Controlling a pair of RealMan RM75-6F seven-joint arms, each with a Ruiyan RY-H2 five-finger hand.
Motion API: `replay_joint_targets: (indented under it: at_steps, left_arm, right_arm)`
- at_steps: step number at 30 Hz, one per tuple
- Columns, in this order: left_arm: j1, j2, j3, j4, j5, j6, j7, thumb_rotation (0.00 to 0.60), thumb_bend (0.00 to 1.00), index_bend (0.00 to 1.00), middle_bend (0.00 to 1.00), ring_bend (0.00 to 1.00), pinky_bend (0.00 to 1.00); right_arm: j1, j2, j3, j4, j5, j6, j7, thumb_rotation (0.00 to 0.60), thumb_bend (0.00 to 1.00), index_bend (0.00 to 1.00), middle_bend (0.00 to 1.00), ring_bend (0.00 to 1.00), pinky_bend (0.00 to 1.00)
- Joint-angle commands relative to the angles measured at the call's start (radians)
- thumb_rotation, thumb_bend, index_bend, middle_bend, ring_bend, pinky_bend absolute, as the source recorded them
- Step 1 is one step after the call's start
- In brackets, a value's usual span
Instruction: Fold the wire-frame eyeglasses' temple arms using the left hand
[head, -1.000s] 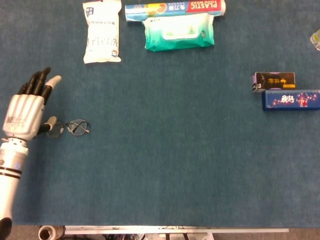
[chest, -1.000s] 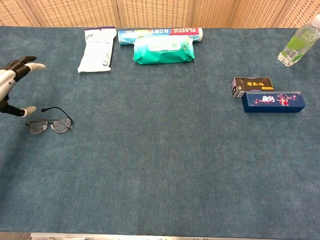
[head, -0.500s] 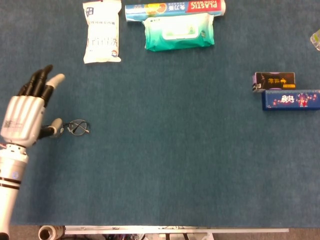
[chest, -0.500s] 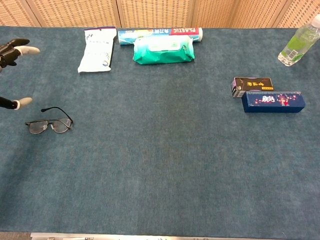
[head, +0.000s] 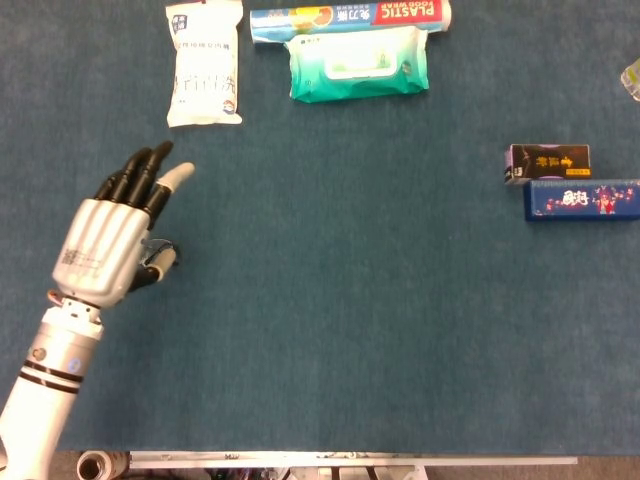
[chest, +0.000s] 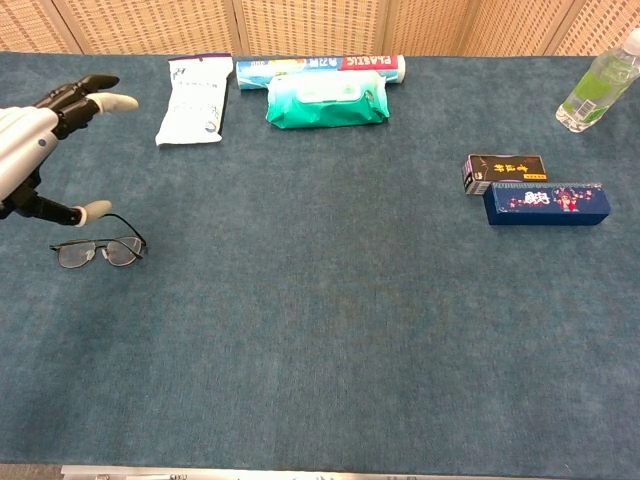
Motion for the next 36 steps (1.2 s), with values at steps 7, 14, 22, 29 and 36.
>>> replay_joint_targets:
  at_steps: [7,14,22,29,36]
  left_arm:
    - [-0.017,-0.047,0.005,0.007,-0.001,-0.021,0.044,0.600,0.23,0.12,0.00,0.01,0.18]
    - [-0.025,-0.073,-0.016,0.055,-0.036,-0.024,0.040,0.600,0.23,0.12,0.00,0.01,0.18]
    - [-0.023,-0.080,-0.033,0.099,-0.063,-0.008,0.029,0.600,0.23,0.12,0.00,0.01,0.18]
    - [-0.012,-0.074,-0.027,0.116,-0.069,0.005,0.014,0.600,0.23,0.12,0.00,0.01,0.18]
    - [-0.005,-0.073,-0.023,0.125,-0.070,0.011,-0.005,0.600,0.23,0.12,0.00,0.01,0.18]
  right_arm:
    - [-0.001,0.002,0.000,-0.002,-0.001,0.003,0.002,0.600,0.36,0.52,0.43,0.26,0.39]
    - [-0.002,0.005,0.003,-0.002,0.003,0.005,0.008,0.600,0.36,0.52,0.43,0.26,0.39]
    - [-0.001,0.004,0.004,-0.001,0.006,0.001,0.007,0.600,0.36,0.52,0.43,0.26,0.39]
    - [0.000,0.003,0.003,-0.002,0.006,-0.001,0.005,0.600,0.36,0.52,0.43,0.26,0.39]
    - [0.001,0.002,0.003,-0.001,0.006,-0.002,0.004,0.600,0.36,0.52,0.43,0.26,0.39]
